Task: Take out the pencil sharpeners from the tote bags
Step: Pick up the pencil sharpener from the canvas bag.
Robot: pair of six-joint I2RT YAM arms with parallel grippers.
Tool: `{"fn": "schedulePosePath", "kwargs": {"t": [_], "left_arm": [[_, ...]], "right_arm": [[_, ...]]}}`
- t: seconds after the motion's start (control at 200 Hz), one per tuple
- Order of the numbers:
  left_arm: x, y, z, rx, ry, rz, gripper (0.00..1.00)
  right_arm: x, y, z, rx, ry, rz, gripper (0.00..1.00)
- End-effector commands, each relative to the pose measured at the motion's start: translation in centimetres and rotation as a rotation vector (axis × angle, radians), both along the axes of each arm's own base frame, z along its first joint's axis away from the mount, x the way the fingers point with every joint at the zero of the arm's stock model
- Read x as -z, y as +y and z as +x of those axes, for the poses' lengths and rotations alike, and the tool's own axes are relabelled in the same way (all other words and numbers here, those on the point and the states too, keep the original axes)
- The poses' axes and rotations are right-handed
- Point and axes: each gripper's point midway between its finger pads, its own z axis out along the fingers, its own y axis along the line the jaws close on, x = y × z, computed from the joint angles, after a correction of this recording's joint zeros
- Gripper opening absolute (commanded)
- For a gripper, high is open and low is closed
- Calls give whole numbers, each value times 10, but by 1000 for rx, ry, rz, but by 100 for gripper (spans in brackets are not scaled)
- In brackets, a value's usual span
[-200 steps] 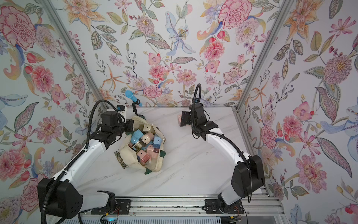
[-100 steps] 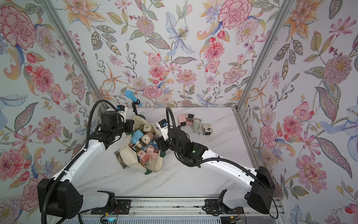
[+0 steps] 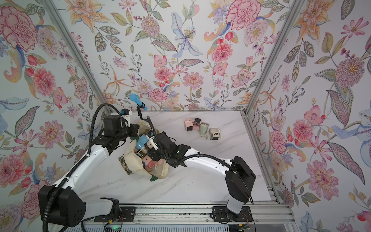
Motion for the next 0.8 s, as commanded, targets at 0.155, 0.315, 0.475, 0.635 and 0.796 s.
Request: {"fn": "schedulePosePath", "kwargs": {"t": [0.155, 0.315, 0.475, 0.635, 0.796], "left_arm": [[-41, -7, 2, 34, -117, -37, 0], [-42, -2, 2, 6, -123, -29, 0], [-43, -3, 1, 11, -121, -36, 0], [-43, -4, 1, 12, -122, -36, 0], [-44, -4, 1, 13, -123, -37, 0]], "right_arm": [[16, 12, 10, 131, 216, 88, 73], [28, 14, 23, 283, 316, 153, 76], [37, 17, 37, 426, 374, 253, 79], [35, 17, 55, 534, 350, 329, 80], [44, 16, 68, 615, 337, 327, 81]]}}
